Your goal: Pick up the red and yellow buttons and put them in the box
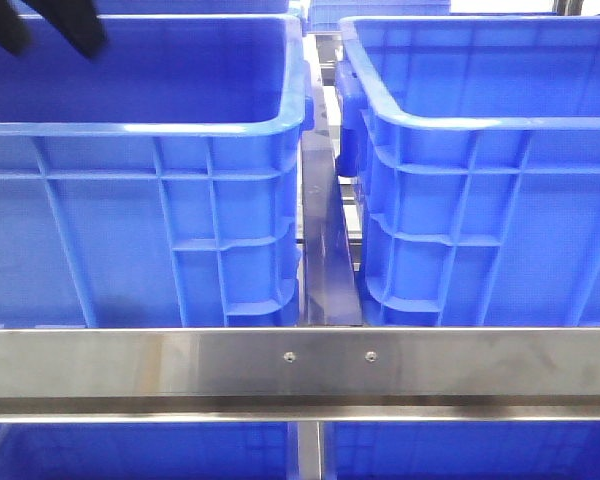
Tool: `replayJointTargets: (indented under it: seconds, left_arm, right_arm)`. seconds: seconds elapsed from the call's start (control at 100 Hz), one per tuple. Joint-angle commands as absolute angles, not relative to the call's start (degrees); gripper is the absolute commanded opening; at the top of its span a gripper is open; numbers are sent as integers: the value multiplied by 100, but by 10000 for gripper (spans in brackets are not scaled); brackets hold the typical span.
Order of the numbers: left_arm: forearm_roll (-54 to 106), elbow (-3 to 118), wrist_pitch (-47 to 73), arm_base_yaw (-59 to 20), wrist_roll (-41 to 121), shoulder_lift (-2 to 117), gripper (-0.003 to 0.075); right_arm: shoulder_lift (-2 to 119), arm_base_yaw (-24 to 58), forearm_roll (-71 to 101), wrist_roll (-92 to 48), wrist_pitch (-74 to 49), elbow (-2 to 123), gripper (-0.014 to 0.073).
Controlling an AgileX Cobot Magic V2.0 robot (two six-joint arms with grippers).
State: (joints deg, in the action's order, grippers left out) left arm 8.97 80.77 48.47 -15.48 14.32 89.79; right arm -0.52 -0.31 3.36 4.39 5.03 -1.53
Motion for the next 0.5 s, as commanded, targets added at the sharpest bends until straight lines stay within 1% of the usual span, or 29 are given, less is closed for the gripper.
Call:
replayJointTargets:
  seconds: [0.0,0.21,0.49]
  left_arm:
    - [764,8542,4728,-1688,1436,9173,534]
    - [714,8968,4826,-1708,1436,9945,534]
    - [287,9007,4472,-1708,1436,10360,534]
  right_arm:
    - [-204,-30,272,419,989,-43,-68]
    - [-204,-30,272,419,989,-43,-68]
    - [-204,-30,272,419,989,-43,-68]
